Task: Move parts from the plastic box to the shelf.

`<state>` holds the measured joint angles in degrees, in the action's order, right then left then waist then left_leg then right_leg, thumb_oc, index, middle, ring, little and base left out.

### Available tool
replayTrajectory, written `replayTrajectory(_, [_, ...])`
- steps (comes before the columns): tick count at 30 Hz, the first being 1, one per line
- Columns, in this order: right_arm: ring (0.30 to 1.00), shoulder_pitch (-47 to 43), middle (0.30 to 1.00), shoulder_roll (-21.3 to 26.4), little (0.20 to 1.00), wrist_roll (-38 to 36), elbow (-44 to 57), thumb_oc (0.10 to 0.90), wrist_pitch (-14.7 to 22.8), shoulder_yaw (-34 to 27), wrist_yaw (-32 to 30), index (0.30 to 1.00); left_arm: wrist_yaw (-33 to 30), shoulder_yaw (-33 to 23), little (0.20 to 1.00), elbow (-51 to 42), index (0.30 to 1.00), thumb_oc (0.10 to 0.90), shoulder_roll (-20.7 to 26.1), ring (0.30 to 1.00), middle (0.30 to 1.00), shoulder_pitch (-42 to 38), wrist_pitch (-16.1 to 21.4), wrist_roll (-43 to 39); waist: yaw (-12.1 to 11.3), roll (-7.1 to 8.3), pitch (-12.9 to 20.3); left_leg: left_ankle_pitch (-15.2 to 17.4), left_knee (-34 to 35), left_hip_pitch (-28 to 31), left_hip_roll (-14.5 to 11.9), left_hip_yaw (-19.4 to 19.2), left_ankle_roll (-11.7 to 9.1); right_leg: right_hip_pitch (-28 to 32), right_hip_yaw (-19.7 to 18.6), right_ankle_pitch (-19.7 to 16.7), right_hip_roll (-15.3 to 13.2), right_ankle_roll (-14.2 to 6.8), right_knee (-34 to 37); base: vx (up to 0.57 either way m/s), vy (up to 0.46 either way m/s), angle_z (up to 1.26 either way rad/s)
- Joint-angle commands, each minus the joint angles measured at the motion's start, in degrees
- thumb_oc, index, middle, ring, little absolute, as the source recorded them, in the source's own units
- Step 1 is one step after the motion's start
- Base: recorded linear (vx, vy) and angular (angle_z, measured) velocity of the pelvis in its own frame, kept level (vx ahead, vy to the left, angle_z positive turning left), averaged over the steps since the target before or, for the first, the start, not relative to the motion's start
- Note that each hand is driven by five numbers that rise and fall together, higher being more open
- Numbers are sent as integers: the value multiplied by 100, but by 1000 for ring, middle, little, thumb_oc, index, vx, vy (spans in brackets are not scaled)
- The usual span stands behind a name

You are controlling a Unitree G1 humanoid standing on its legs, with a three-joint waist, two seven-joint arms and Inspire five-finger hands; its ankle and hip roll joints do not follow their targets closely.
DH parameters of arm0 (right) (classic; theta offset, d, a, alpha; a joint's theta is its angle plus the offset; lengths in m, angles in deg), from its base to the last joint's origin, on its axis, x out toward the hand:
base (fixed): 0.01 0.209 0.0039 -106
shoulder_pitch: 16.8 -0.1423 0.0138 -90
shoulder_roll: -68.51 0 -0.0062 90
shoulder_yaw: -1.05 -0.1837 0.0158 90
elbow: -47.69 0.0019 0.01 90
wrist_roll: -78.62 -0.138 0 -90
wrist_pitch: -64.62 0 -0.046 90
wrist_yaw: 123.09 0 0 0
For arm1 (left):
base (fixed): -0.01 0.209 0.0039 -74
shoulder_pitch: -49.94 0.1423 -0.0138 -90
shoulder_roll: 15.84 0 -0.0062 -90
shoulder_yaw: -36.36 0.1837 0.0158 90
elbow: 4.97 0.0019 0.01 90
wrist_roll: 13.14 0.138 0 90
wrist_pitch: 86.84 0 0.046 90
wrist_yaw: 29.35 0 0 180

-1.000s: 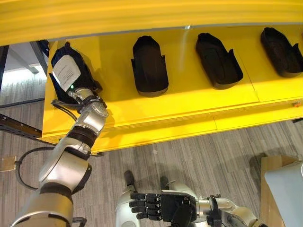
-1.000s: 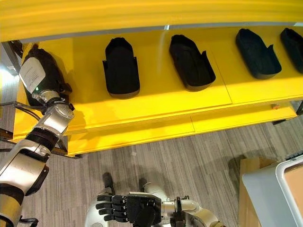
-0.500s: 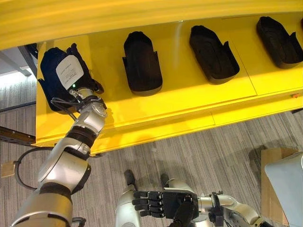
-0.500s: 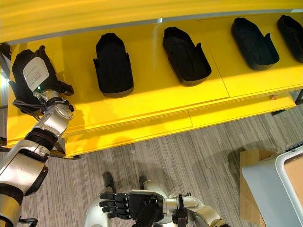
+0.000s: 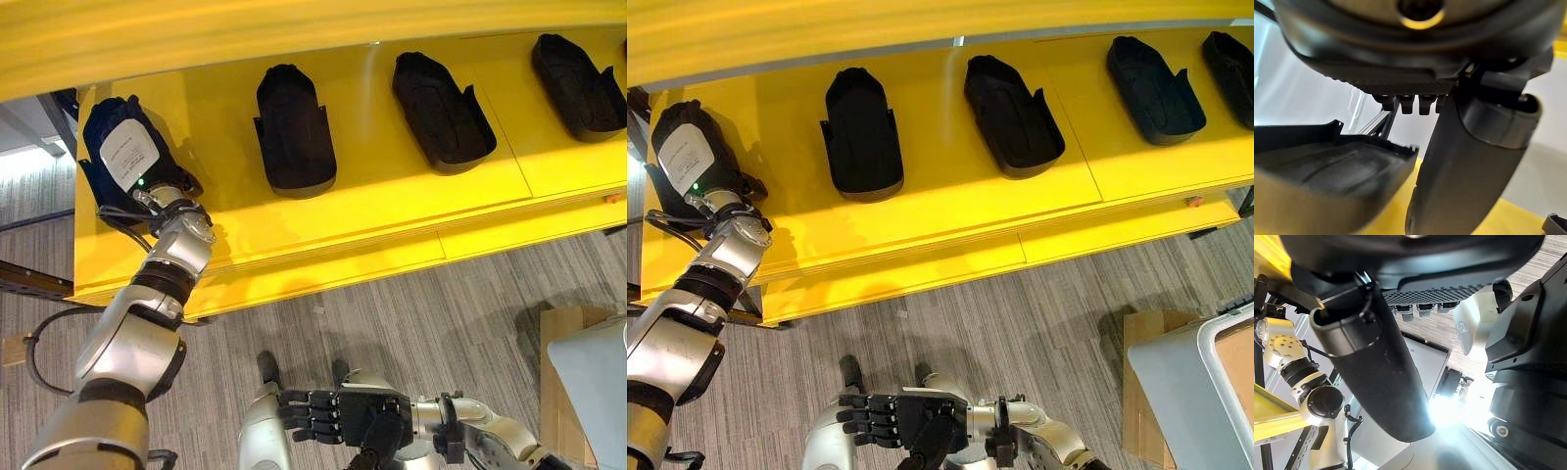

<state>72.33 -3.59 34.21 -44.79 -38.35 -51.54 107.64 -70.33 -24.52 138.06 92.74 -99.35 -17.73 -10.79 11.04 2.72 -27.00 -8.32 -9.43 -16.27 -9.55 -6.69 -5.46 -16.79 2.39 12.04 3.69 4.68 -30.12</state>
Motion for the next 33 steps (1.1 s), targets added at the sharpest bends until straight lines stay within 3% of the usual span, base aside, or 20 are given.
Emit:
replayTrajectory(1, [1000,30,1000,-334,1000,-275,563,900,101,0,341,1000,-128,-263,1000,-46,1000,900,237,1000,1000,-381,141,151,112,113,179,535,-340,102,242,141,295,119,165,-458,-211,-486,596,0,0,0])
replayTrajectory(33, [1000,-1,1000,-279,1000,-280,390,900,414,141,396,1000,515,-44,1000,-108,1000,900,-19,1000,1000,-427,466,497,176,154,141,547,-281,57,282,48,329,-63,130,-501,-223,-505,604,-3,0,0])
